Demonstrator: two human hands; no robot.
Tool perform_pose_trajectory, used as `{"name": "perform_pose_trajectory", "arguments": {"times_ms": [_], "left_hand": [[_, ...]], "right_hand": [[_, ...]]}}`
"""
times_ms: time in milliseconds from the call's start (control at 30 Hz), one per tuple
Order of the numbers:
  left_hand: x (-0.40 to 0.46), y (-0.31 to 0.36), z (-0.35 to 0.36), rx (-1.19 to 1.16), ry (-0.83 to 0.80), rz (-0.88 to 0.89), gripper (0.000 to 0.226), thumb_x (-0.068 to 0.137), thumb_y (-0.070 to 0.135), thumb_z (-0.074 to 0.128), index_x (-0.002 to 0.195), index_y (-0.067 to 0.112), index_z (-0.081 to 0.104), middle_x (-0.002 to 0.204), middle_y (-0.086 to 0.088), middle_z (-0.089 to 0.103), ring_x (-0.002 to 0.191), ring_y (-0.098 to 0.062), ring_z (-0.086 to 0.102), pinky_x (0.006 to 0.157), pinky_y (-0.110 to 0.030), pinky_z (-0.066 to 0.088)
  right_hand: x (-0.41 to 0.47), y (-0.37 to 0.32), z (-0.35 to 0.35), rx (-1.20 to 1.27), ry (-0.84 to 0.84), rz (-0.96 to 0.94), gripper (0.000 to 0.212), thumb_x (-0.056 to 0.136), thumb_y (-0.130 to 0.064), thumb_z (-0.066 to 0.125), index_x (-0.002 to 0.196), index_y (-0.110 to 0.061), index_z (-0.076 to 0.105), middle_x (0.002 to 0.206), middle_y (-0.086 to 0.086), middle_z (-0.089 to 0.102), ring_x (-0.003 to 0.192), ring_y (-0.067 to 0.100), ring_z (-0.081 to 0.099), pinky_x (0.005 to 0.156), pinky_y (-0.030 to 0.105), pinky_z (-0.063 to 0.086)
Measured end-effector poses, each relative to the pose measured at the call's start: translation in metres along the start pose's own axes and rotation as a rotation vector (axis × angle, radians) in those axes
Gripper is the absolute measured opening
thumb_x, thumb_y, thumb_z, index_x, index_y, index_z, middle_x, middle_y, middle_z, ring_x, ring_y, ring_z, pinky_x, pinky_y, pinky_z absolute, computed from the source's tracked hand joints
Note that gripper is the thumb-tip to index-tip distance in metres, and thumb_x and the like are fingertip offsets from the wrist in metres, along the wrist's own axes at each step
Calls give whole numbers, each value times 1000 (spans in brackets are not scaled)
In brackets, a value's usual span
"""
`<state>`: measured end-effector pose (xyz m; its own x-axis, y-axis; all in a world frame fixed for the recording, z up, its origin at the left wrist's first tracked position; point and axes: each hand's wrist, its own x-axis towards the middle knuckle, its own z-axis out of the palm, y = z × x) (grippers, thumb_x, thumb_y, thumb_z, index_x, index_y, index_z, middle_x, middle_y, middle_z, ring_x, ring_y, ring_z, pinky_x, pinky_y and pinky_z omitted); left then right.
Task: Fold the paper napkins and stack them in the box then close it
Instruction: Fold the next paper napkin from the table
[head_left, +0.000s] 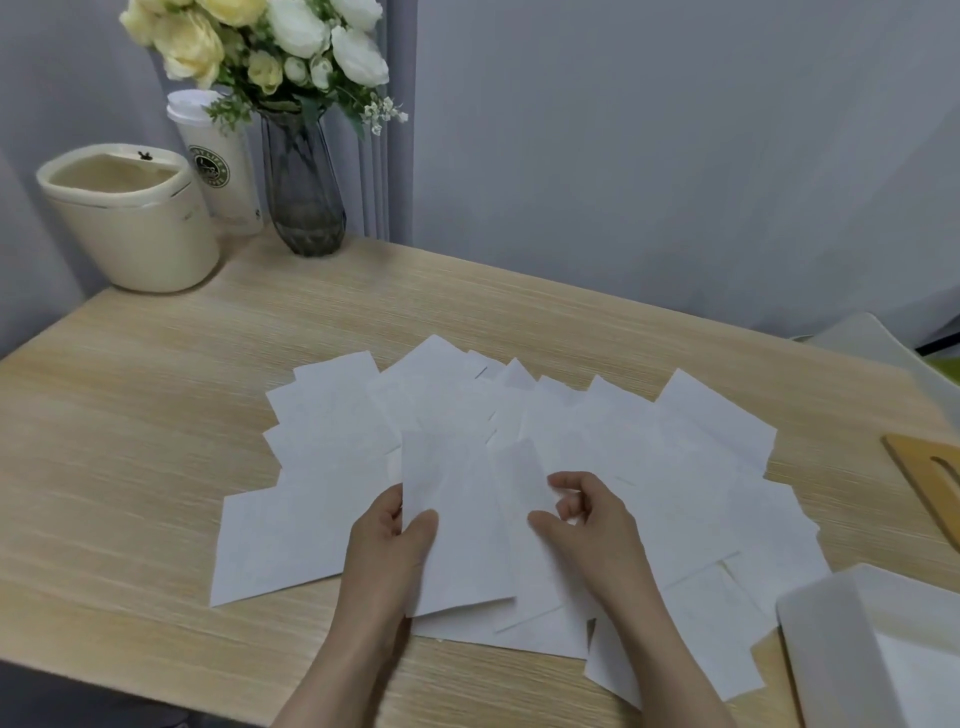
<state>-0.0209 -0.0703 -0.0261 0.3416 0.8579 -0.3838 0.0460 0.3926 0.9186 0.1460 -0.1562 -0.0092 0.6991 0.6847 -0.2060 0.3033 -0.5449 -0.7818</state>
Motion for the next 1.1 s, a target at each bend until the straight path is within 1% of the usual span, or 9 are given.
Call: {"name": "perform_pose_trajectory", "arguments": {"times_ms": [233, 367, 467, 567, 667, 767, 933, 1033, 1100], "left_hand": [[-1, 4, -2, 28, 3, 1, 32, 91, -2, 54, 96, 26, 71, 89, 6, 77, 82, -14, 73, 70, -31, 53], [-2, 4, -2, 29, 11, 0, 32, 91, -2, 54, 95, 25, 70, 88, 7, 77, 79, -12, 73, 67, -29, 51], [-3, 4, -1, 17, 12, -4, 31, 91, -4, 54, 99, 21, 71, 88, 5, 77, 80, -14, 73, 68, -30, 52], [-4, 4, -1, -5, -2, -24, 28, 93, -2, 53, 100, 19, 71, 90, 2, 77, 83, -19, 73, 76, -36, 55], [-4, 3, -1, -24, -14, -57, 25, 96, 3, 52, 98, 19, 71, 90, 1, 77, 82, -19, 73, 76, -36, 56], [-4, 2, 0, -37, -18, -78, 23, 98, 9, 50, 98, 18, 72, 91, -1, 77, 82, -19, 73, 72, -34, 55], [-5, 2, 1, -78, 1, -91, 24, 101, 16, 49, 97, 13, 73, 95, -6, 77, 95, -29, 71, 93, -47, 52], [-4, 1, 1, -101, 13, -93, 27, 102, 21, 49, 95, 9, 72, 96, -12, 75, 97, -32, 69, 95, -46, 49], [-3, 1, 1, -100, 26, -89, 30, 102, 24, 48, 93, 8, 72, 93, -10, 76, 90, -25, 71, 86, -39, 52]], "right_hand": [[1, -2, -5, -15, -38, 31, 8, 74, -33, 69, 78, -28, 67, 51, -18, 46, 49, -2, 45, 56, 22, 37], [-1, -3, -8, -11, -75, 30, 27, 78, -36, 67, 60, -18, 58, 49, -12, 42, 51, 5, 41, 58, 26, 35], [-2, 0, -9, -22, 8, -19, 26, 83, -30, 65, 63, -16, 58, 48, -12, 44, 52, 6, 41, 57, 29, 34], [-5, 2, -11, 109, 132, -41, 22, 89, -20, 60, 67, -17, 59, 47, -7, 46, 49, 6, 41, 56, 30, 35], [-7, 1, -17, 263, 205, -25, 20, 93, -14, 55, 76, -15, 65, 62, 12, 62, 57, 16, 54, 58, 29, 41], [-8, 1, -22, 349, 223, -9, 20, 95, -11, 53, 81, -16, 67, 68, 7, 69, 59, 14, 60, 55, 23, 45], [-13, -5, -15, 507, 76, 50, 21, 97, -9, 51, 87, -15, 69, 78, 5, 74, 73, 20, 70, 68, 33, 52], [-19, -11, -2, 552, -53, 57, 21, 96, -8, 50, 88, -15, 69, 80, 6, 75, 69, 17, 69, 58, 23, 52], [-23, -15, 9, 523, -132, 55, 21, 96, -7, 50, 89, -14, 68, 77, 5, 74, 62, 12, 66, 50, 17, 45]]}}
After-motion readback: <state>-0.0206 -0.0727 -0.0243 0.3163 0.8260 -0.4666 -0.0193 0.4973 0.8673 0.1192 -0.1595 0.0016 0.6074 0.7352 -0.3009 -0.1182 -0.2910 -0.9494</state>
